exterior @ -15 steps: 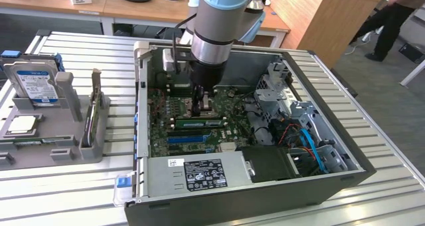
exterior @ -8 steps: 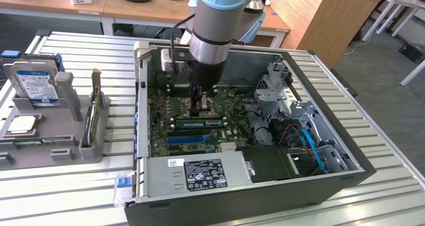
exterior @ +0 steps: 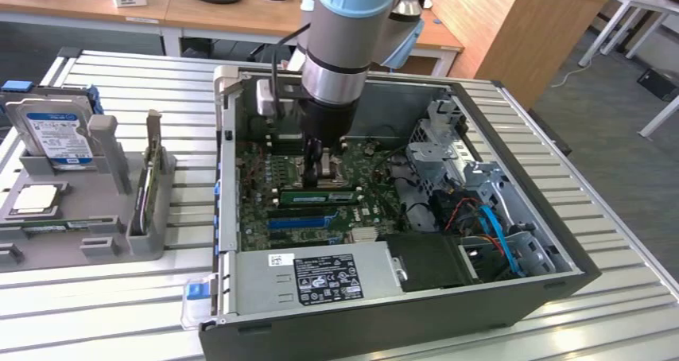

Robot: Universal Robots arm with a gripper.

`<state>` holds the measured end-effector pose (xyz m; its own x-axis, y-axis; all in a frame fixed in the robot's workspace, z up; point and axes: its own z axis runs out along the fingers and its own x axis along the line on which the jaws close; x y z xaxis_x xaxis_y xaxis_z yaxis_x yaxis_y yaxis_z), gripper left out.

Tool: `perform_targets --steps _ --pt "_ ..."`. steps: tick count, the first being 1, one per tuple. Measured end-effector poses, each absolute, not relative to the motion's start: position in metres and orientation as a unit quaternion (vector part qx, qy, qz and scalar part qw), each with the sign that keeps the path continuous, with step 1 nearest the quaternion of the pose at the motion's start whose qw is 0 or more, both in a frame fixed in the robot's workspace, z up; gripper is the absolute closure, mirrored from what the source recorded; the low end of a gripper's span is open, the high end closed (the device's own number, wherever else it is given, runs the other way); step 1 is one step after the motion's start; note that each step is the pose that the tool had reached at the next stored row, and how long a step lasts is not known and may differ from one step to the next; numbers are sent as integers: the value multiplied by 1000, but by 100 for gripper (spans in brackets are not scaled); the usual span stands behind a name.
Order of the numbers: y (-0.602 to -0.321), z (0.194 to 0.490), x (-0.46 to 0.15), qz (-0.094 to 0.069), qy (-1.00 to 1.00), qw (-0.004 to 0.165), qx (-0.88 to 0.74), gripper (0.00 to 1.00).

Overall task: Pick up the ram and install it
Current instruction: 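Press down the ram until it locks into place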

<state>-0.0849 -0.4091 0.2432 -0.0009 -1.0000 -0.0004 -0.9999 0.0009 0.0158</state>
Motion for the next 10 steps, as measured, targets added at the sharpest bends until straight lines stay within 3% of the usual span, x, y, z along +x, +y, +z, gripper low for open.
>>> perform_targets --steps 10 --pt "-409 236 -85 -6 -707 5 707 89"
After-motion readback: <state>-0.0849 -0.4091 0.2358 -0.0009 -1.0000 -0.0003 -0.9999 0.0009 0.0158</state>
